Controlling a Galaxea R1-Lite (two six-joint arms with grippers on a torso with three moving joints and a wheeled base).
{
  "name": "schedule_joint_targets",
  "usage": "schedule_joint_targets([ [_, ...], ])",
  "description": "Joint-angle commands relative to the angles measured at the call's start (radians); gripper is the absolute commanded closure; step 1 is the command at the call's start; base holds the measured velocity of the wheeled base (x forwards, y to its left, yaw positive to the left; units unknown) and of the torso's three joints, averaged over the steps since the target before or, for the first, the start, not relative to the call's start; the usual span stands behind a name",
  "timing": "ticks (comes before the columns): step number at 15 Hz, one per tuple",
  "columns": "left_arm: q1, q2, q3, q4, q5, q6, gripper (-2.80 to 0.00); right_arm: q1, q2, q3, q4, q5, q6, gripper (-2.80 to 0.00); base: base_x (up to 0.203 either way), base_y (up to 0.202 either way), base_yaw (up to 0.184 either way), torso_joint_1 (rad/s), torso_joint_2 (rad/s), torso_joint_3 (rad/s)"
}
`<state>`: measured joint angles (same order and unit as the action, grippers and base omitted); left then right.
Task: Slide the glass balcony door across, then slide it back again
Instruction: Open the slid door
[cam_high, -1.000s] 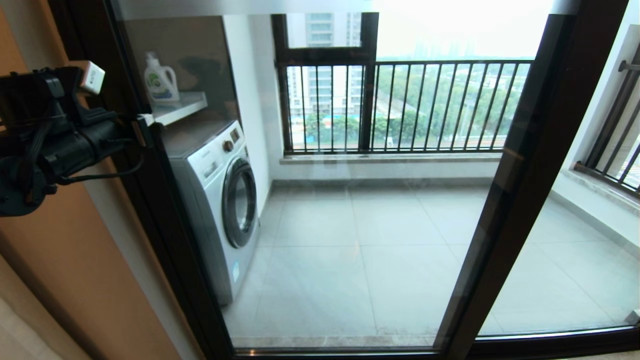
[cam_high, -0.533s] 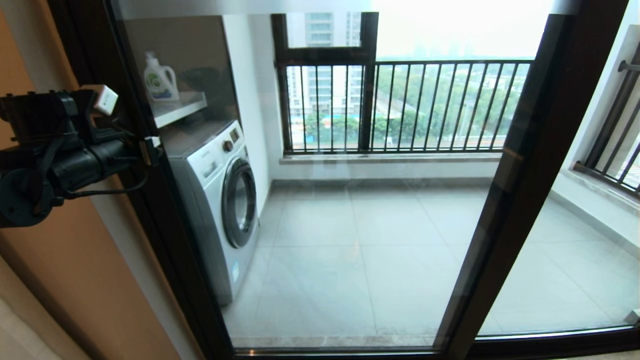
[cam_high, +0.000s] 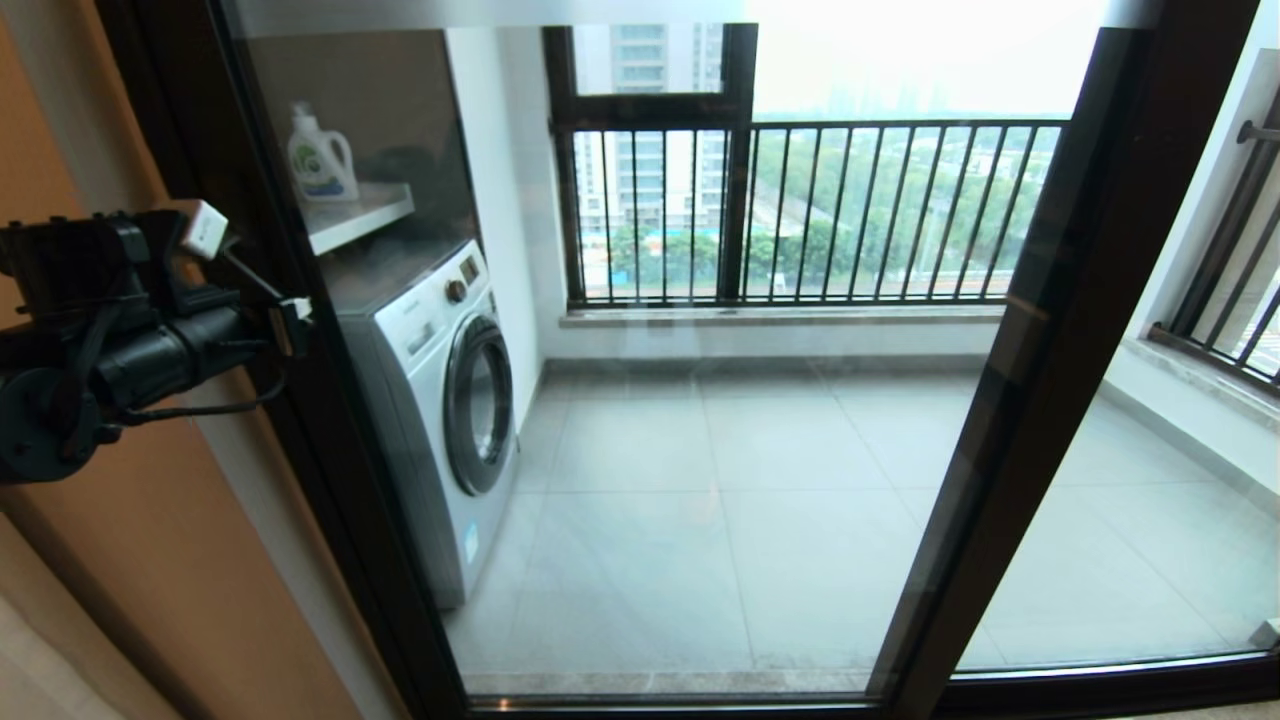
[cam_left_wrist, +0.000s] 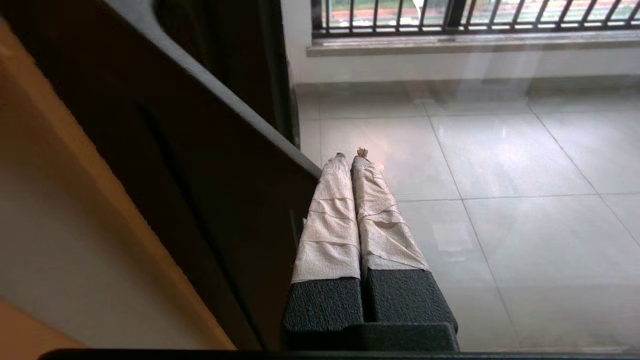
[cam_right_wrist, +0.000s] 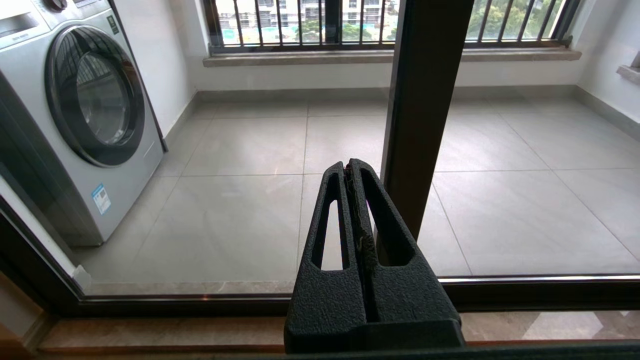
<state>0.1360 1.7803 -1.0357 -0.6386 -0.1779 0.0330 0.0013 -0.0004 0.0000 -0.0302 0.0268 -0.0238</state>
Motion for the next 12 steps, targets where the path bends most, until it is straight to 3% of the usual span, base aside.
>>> schedule_joint_targets([
  [1,0.034,0.008,0.049,-0.085,-0.004,0.002,0.00,0.000,0.000,0.012,0.000,0.001,0.001,0.00,0.000,0.000,0.000,0.000,0.00,0.000],
  [6,0.087,0.011,0.077,-0.096,-0.008,0.034,0.00,0.000,0.000,0.012,0.000,0.001,0.000,0.00,0.000,0.000,0.000,0.000,0.00,0.000],
  [12,0.091,-0.005,0.084,-0.098,-0.013,0.033,0.00,0.000,0.000,0.012,0.000,0.001,0.000,0.00,0.000,0.000,0.000,0.000,0.00,0.000],
])
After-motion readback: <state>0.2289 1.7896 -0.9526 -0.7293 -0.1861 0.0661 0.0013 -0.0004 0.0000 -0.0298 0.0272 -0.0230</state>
